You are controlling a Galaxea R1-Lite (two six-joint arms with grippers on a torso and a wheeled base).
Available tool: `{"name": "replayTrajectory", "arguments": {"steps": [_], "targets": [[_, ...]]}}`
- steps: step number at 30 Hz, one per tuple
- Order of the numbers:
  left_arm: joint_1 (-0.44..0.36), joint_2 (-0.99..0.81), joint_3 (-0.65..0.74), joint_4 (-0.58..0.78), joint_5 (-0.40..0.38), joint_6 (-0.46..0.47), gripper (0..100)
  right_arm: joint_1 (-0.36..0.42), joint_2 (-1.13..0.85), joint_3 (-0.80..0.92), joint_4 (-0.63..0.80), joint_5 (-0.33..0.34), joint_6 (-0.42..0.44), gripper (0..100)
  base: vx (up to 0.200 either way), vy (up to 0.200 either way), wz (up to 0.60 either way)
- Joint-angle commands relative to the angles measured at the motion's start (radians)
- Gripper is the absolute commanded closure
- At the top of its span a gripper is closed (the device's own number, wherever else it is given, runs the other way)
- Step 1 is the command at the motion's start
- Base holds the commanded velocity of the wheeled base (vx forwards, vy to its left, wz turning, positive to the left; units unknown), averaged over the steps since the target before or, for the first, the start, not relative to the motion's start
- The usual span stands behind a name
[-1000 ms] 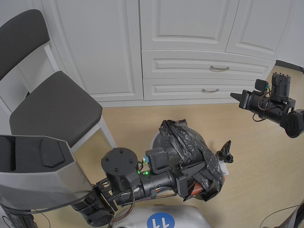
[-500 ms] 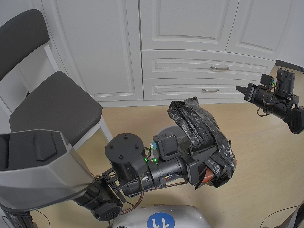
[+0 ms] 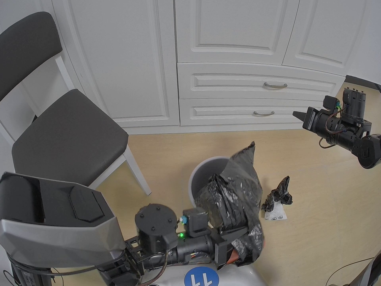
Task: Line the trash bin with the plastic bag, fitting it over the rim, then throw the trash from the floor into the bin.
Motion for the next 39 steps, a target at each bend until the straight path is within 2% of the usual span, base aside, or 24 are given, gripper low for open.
{"name": "replayTrajectory", "arguments": {"steps": [1,10,14,18,21,28,33,39], "targets": [[-0.001,-0.017,0.204,-0.003,0.004,0.001,100,0.025,0.113,-0.04,0.001,0.002,0.004,100,0.0,0.0,0.0],[0.059,-0.016,0.23,-0.001,0.004,0.003,100,0.123,0.266,-0.076,0.0,0.003,0.055,100,0.0,0.0,0.0],[0.078,-0.017,0.247,-0.003,0.006,0.004,100,0.129,0.297,-0.09,0.0,0.002,0.065,100,0.0,0.0,0.0],[0.138,-0.013,0.255,-0.003,0.006,0.004,100,0.12,0.246,-0.078,0.01,-0.003,0.064,100,0.0,0.0,0.0],[0.153,-0.014,0.255,-0.001,0.006,0.004,100,0.114,0.211,-0.072,0.021,-0.004,0.064,100,0.0,0.0,0.0],[0.171,-0.005,0.25,-0.003,0.006,0.004,100,0.065,0.14,0.013,0.036,0.003,-0.066,100,0.0,0.0,0.0],[0.171,-0.006,0.25,-0.003,0.006,0.004,100,0.095,0.214,0.033,0.032,0.005,-0.129,100,0.0,0.0,0.0],[0.171,-0.014,0.256,-0.003,0.007,0.014,100,0.154,0.361,-0.027,0.018,-0.006,-0.116,100,0.0,0.0,0.0]]}}
